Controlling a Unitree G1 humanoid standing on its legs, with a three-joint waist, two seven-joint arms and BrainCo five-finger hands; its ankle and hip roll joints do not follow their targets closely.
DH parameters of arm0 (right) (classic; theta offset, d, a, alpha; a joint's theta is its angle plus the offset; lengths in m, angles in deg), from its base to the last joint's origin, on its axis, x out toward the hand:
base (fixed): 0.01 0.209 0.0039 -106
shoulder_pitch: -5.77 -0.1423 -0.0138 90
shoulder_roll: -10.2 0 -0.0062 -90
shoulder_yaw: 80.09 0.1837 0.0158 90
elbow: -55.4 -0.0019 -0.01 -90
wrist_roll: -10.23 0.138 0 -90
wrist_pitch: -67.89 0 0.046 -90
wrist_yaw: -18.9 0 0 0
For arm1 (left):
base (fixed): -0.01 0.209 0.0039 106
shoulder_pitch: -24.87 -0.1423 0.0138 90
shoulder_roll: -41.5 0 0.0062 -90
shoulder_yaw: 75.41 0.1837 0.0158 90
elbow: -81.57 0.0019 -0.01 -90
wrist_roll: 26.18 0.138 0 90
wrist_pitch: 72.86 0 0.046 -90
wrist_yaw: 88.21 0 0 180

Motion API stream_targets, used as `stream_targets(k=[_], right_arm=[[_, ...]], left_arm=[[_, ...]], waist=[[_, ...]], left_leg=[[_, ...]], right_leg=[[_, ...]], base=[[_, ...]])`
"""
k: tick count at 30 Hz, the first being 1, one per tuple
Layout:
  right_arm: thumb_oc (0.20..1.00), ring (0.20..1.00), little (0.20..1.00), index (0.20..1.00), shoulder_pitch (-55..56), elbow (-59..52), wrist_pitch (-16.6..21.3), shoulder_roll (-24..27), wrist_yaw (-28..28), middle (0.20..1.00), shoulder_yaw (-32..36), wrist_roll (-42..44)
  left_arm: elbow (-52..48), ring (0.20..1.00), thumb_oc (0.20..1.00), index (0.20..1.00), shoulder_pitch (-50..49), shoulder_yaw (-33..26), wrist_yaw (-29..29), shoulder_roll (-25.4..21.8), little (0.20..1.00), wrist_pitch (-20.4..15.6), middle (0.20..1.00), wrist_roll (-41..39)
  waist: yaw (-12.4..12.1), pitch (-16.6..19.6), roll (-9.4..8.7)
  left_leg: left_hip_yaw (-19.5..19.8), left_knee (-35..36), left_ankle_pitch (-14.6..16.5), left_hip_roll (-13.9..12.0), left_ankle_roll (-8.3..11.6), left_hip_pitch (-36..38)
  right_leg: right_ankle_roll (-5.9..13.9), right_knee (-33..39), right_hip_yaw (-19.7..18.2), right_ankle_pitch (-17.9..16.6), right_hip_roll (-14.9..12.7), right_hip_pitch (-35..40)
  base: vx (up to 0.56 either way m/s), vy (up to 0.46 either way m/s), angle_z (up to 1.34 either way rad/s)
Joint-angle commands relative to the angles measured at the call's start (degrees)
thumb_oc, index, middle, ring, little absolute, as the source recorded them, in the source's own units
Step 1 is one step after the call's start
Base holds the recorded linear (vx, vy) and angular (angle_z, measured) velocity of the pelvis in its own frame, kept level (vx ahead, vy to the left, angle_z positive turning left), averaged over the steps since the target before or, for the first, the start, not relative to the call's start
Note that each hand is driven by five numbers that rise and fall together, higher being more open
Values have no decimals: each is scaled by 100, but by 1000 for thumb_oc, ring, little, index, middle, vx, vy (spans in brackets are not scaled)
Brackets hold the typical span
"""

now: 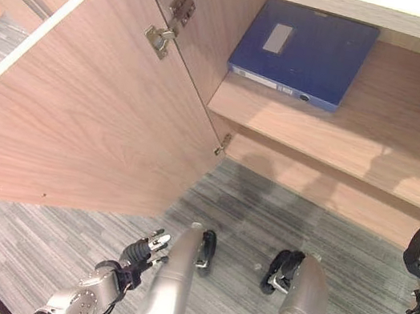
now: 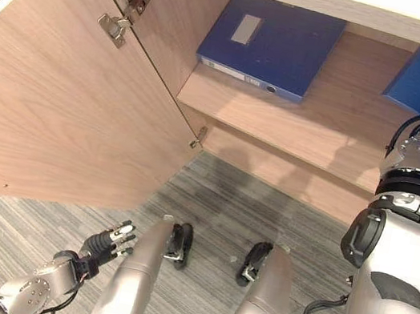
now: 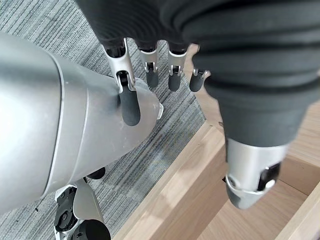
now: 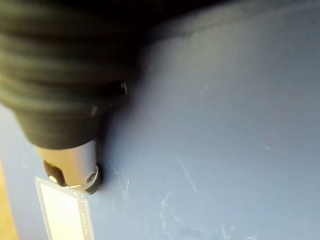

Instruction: Put the empty folder in the office cabinet

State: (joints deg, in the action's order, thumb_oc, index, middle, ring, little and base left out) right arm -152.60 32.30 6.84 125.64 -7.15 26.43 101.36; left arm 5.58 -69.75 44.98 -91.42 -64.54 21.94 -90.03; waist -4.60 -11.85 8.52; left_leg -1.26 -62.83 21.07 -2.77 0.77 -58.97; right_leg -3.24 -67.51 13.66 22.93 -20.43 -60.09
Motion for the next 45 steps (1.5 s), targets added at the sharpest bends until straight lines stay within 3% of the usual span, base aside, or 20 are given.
stream_targets(k=[1,12,19,22,31,37,45], right_arm=[[200,200,200,200,-377,-665,80,513,151,200,-282,-274],[200,200,200,200,-842,-224,-343,974,120,200,-956,-477],[200,200,200,200,-1181,512,-1052,1144,3,200,-1518,-819],[200,200,200,200,-1254,605,-1145,1103,1,200,-1599,-831],[200,200,200,200,-1267,543,-1064,717,-70,200,-1506,-755],[200,200,200,200,-1178,333,-889,610,-102,200,-1377,-696],[200,200,200,200,-931,10,-664,422,-99,200,-1159,-667]], left_arm=[[-59,1000,1000,1000,-334,205,79,-196,1000,47,1000,-4],[-71,1000,1000,1000,-412,137,62,-350,1000,76,1000,-18],[-180,1000,1000,1000,-446,96,41,-543,1000,49,1000,-32],[-224,1000,1000,1000,-454,117,36,-594,1000,79,1000,-37],[-302,1000,1000,1000,-450,97,-46,-620,1000,-1,1000,-83],[-331,1000,1000,1000,-396,110,-78,-643,1000,-37,1000,-74],[-291,1000,1000,1000,-430,89,-104,-640,1000,-34,1000,-44]], waist=[[90,31,-89],[113,98,-174],[111,50,-161],[105,47,-148],[44,10,-31],[45,0,2],[17,55,-1]], left_leg=[[-248,-7,351,-373,-17,71],[-279,-4,293,-445,2,-84],[-348,60,228,-427,-13,-205],[-358,30,226,-448,-7,-277],[-408,-126,270,-422,-71,-524],[-372,-713,524,-448,-149,-834],[-370,-831,594,-468,-157,-978]], right_leg=[[387,148,-280,632,39,441],[378,149,-264,571,72,270],[394,219,-275,485,85,137],[376,204,-263,473,92,66],[422,80,-319,442,105,-214],[350,-440,-419,685,83,-526],[304,-560,-427,745,62,-671]], base=[[0,0,0],[-3,-3,-2],[-12,0,-1],[-1,-11,0],[-1,20,-1],[36,4,-7],[18,-5,0]])
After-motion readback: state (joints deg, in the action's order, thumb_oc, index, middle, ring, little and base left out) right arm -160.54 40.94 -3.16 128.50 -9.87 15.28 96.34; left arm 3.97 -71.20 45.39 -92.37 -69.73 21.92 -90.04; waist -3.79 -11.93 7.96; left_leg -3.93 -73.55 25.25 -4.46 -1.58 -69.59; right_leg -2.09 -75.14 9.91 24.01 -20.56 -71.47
